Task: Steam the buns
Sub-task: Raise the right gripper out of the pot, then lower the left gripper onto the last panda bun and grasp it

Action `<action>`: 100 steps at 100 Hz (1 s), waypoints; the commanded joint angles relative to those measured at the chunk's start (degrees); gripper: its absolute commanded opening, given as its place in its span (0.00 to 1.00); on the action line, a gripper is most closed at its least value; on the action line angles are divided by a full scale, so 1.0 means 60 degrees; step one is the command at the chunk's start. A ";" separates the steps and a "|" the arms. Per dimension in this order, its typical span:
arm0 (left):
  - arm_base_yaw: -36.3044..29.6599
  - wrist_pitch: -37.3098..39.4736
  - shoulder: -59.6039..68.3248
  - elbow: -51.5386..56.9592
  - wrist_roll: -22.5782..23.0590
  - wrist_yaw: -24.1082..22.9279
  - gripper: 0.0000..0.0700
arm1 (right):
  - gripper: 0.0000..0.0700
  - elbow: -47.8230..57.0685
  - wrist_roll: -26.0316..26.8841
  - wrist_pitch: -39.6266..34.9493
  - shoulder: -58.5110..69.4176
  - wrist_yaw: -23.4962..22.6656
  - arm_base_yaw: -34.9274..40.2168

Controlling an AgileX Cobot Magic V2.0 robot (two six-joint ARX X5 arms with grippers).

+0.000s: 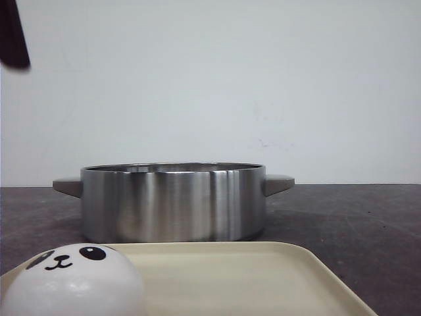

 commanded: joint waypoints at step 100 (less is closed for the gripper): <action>-0.2131 0.2874 0.4852 -0.0040 -0.0820 -0.1530 0.00 | 0.02 0.0135 0.0222 -0.0251 0.0197 0.0044 0.0554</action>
